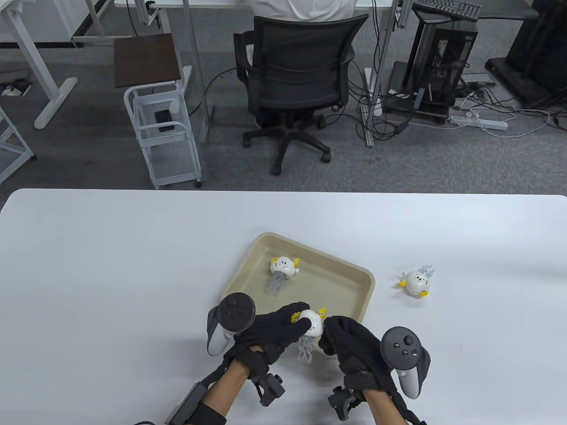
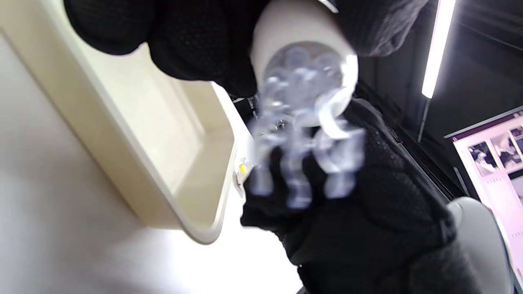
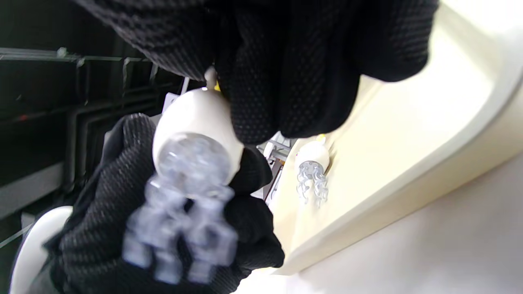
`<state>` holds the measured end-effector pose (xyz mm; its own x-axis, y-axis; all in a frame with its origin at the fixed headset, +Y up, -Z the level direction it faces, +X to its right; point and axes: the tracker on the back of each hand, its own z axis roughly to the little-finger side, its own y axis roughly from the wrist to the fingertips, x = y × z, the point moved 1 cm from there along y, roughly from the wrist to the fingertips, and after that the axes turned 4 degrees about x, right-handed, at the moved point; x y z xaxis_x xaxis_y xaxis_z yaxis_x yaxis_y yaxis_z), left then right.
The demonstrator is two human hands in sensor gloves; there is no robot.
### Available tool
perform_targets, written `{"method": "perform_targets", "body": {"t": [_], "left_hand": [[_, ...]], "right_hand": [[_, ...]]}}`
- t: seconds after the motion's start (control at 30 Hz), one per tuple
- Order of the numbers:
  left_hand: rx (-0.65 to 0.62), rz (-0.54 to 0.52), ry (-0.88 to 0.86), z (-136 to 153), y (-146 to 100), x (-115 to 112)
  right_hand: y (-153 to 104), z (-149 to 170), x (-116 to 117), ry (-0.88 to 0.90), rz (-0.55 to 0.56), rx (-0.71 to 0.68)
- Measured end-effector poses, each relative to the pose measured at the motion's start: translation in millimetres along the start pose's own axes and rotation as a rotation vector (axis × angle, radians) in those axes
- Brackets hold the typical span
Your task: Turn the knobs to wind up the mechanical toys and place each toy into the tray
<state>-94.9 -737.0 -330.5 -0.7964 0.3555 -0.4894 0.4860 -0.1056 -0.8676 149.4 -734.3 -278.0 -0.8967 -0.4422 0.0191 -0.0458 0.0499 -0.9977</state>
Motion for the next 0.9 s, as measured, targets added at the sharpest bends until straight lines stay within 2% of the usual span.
{"method": "perform_targets", "body": {"t": [0.23, 0.4, 0.47, 0.63, 0.8, 0.9], "left_hand": [[0.097, 0.053, -0.201, 13.2, 1.3, 5.7], [0.142, 0.147, -0.245, 16.6, 2.0, 6.4], [0.13, 0.135, -0.228, 15.0, 0.8, 6.8], [0.032, 0.073, -0.094, 0.0, -2.0, 7.5], [-0.122, -0.004, 0.068, -21.2, -7.5, 1.5], [-0.155, -0.018, 0.109, -24.3, -8.0, 0.1]], "right_hand": [[-0.7, -10.1, 2.0, -0.096, -0.057, -0.142], [-1.6, -17.7, -0.6, -0.165, -0.054, -0.212], [-1.7, -17.4, -0.9, -0.177, -0.061, -0.224], [-2.4, -13.8, -1.2, -0.1, -0.017, -0.146], [0.1, 0.7, -2.9, 0.146, -0.029, 0.035], [0.7, 6.6, -2.5, 0.252, -0.046, 0.108]]}}
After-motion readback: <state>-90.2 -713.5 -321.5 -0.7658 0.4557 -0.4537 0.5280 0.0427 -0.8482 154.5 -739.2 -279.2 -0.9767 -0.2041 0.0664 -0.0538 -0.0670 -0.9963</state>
